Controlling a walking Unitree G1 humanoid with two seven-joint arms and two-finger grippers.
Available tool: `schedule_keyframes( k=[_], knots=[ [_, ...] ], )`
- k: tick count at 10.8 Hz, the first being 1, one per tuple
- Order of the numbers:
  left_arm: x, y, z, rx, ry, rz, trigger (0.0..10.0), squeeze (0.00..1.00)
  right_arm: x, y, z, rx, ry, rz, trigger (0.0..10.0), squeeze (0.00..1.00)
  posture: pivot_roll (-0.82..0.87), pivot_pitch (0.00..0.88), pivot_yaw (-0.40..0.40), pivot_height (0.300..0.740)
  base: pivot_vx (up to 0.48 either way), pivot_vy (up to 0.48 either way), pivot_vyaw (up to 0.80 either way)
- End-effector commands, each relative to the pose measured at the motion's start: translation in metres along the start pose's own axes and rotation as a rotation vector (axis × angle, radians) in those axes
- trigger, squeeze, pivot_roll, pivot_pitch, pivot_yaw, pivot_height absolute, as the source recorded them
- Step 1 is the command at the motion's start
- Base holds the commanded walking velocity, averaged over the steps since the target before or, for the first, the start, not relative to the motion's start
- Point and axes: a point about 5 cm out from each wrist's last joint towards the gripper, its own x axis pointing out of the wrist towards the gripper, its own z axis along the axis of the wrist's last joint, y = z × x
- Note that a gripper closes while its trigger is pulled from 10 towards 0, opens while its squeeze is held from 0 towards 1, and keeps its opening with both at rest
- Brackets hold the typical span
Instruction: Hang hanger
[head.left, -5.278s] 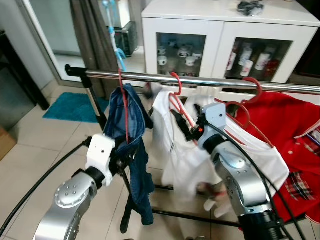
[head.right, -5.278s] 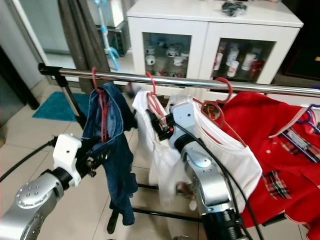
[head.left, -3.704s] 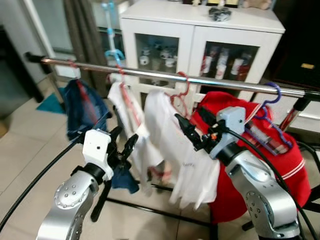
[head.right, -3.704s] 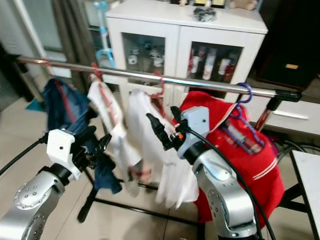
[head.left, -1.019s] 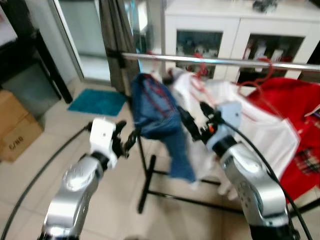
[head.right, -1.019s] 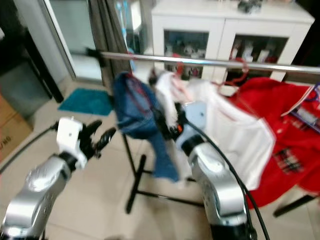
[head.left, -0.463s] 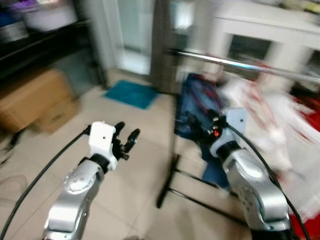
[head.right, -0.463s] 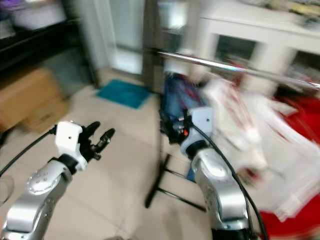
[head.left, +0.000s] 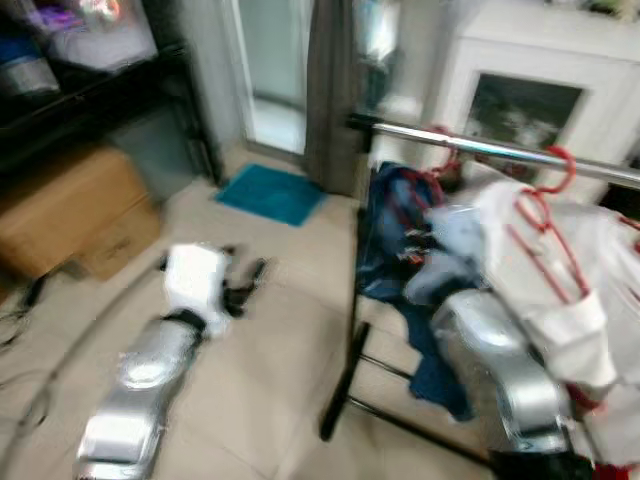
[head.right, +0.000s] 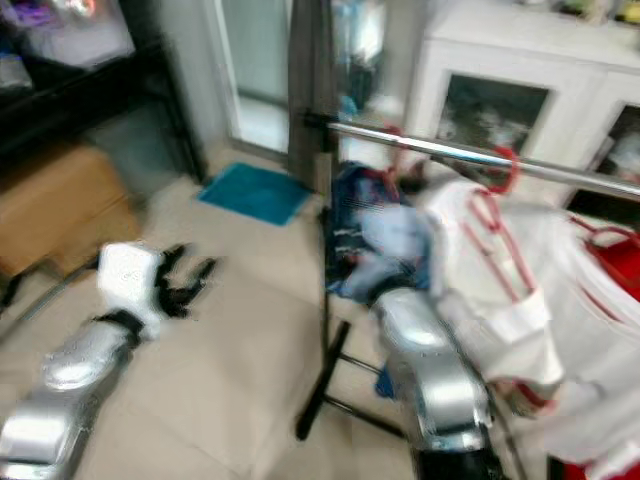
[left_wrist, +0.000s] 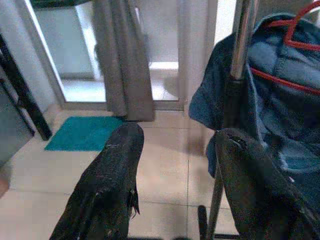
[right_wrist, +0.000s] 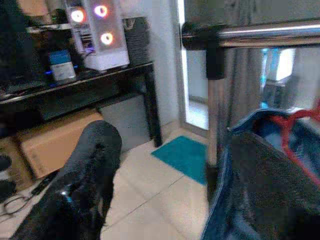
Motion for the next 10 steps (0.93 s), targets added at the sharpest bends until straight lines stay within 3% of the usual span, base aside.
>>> schedule_keyframes(
  k=[1, 4, 6, 7, 10],
  knots=[
    [0.002, -0.006, 0.004, 0.009, -0.016, -0.039, 10.0, 0.00, -0.004, -0.010, 0.004, -0.025, -0.011, -0.033, 10.0, 1.00, -0.02, 0.000, 0.062, 0.740, 0.000, 0.000, 0.00],
    [-0.002, -0.004, 0.006, 0.027, -0.019, -0.077, 10.0, 0.00, -0.002, -0.024, 0.017, -0.171, 0.017, -0.092, 10.0, 1.00, -0.01, 0.000, 0.059, 0.740, 0.000, 0.000, 0.00],
    [-0.004, -0.007, 0.007, 0.034, -0.017, -0.136, 10.0, 0.00, -0.001, -0.029, 0.017, -0.191, 0.101, -0.100, 10.0, 1.00, -0.01, 0.000, 0.059, 0.740, 0.000, 0.000, 0.00],
    [-0.009, -0.016, 0.012, 0.069, -0.009, -0.285, 10.0, 0.00, 0.003, -0.043, 0.017, -0.223, 0.201, -0.160, 10.0, 0.00, -0.02, 0.000, 0.055, 0.740, 0.000, 0.000, 0.00],
    [-0.017, -0.024, 0.019, 0.080, 0.009, -0.457, 10.0, 0.00, 0.006, -0.059, 0.026, -0.207, 0.291, -0.170, 10.0, 0.00, -0.02, 0.000, 0.051, 0.740, 0.000, 0.000, 0.00]
  ],
)
